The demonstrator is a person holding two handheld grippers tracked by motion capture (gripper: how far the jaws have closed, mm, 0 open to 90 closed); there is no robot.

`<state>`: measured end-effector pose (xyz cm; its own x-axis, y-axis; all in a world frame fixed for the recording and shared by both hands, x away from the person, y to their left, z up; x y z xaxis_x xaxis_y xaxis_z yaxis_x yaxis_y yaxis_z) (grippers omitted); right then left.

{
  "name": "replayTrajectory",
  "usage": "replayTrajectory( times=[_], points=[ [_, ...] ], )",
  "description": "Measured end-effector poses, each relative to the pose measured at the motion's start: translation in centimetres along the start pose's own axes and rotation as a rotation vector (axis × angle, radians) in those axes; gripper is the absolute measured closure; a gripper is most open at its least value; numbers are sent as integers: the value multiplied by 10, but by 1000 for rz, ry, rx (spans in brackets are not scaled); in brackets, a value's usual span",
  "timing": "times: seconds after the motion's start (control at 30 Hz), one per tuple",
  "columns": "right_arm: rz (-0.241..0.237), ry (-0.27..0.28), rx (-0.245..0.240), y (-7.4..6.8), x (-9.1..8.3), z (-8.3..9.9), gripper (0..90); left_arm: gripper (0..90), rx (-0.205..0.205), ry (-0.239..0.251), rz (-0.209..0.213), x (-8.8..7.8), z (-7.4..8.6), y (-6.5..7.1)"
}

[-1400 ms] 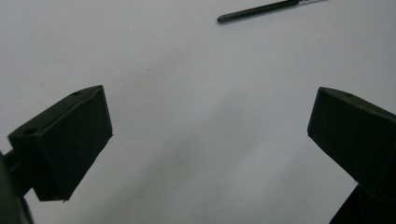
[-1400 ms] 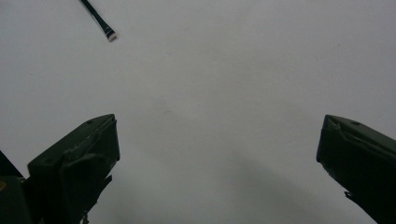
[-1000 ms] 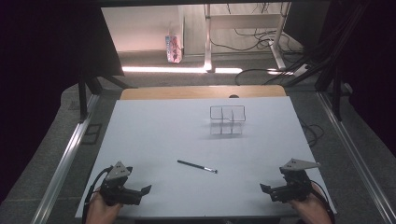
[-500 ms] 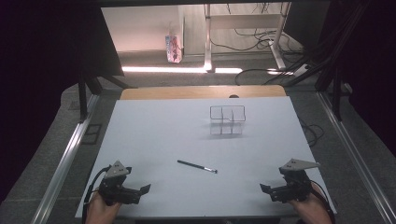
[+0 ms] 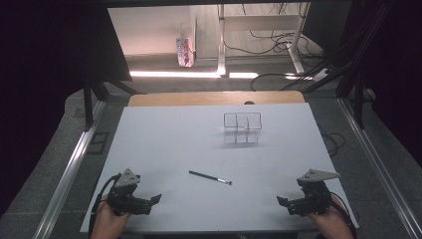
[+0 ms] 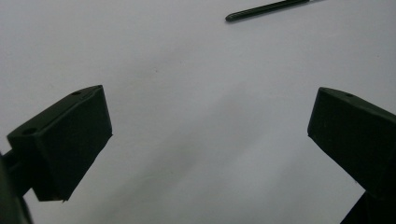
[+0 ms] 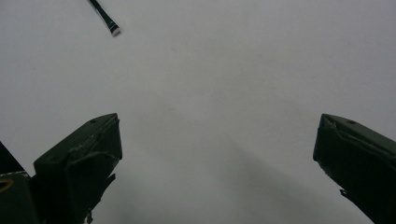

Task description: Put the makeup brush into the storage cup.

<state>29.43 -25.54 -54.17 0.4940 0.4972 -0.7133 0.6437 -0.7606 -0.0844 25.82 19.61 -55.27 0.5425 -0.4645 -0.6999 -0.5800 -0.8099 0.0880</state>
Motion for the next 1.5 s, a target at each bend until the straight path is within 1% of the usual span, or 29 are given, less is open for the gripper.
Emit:
replayTrajectory(
  times=[0.13, 0.3, 0.37, 0.5, 0.77, 0.87, 0.97, 1.07, 1.33, 1.5],
  points=[
    [2, -6, -4, 0, 0, 0, 9, 0, 2, 0, -14, 0, -3, -2],
    [1, -6, -2, 0, 1, 0, 10, 0, 1, 1, -15, 1, -5, -4],
    [3, -8, -3, 0, 1, 0, 10, 0, 0, 3, -7, 3, -6, -4],
    [3, -10, -4, 0, 1, 0, 11, 0, 16, 1, -4, 4, -8, -7],
    [3, -12, -2, 0, 2, 1, 12, 0, 20, 19, 20, 6, -18, -10],
    [3, -21, 0, 0, 3, 1, 12, 0, 26, 15, 25, 9, -22, -11],
    [7, -27, -12, 0, 3, 1, 12, 0, 37, 5, 25, 11, -25, -11],
    [4, -22, -4, 0, 3, 1, 12, 0, 39, 3, 28, 12, -28, -12],
    [7, -20, -1, 0, 3, 1, 12, 0, 28, -7, 31, 13, -33, -16],
    [19, -13, -7, 0, 2, 0, 0, 0, 32, -18, 28, 15, -35, -18]
  ],
)
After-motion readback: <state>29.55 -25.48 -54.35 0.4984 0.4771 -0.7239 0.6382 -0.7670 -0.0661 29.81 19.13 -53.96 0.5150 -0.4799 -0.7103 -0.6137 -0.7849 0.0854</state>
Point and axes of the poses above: each handheld gripper's, and its own axes: x roughly forward along the jaws, z roughly out of its underside, y roughly to its right, the point moved 8 cm from there along x, roughly forward along the jaws, and after that the axes turned 2 degrees about y, right-handed, at the moved point
